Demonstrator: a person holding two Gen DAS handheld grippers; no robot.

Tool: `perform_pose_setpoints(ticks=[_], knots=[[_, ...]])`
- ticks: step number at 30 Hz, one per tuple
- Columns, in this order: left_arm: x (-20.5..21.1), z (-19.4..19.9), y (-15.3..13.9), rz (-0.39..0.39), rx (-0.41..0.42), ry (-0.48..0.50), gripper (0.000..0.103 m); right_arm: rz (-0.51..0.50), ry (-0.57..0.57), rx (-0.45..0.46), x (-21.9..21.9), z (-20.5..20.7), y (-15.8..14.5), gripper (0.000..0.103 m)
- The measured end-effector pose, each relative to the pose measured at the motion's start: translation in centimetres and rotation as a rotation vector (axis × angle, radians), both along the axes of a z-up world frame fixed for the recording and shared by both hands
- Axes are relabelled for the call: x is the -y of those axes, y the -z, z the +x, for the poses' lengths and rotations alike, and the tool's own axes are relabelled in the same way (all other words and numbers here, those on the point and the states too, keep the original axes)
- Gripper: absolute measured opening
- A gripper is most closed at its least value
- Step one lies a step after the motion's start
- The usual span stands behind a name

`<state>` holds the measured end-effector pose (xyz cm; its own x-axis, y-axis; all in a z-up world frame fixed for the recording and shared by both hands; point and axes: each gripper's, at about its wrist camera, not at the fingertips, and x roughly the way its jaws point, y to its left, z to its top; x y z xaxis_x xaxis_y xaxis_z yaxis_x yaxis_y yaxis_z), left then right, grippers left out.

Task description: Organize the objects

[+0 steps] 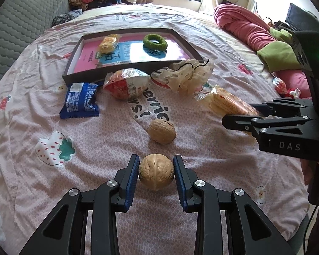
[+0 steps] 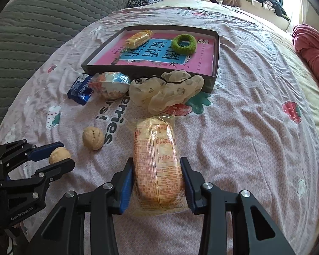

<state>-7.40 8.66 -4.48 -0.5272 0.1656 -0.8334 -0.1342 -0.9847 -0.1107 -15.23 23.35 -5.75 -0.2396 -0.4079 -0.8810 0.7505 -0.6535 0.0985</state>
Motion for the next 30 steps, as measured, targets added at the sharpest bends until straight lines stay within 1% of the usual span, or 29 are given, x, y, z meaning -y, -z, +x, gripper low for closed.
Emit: perform_pose_setpoints(ticks=[9,23,30], knots=[[0.2,1.2,-1.8,-0.007,-0.021,-0.016,0.034,-0.021,-0.003,-0.021,-0.6,1.9,-1.9,0.042],[0.8,2.0,-5.5,-0.001,-0.077,-0.058,0.034,-0.052,0.001,-0.061,-0.6,4.6,-4.9,0.042],[0.8,2.4,-7.0,-0.019,-0.11,-0.085,0.034,-0.087,0.013,-0.087,-0.8,5.5,-6.8,0.042]])
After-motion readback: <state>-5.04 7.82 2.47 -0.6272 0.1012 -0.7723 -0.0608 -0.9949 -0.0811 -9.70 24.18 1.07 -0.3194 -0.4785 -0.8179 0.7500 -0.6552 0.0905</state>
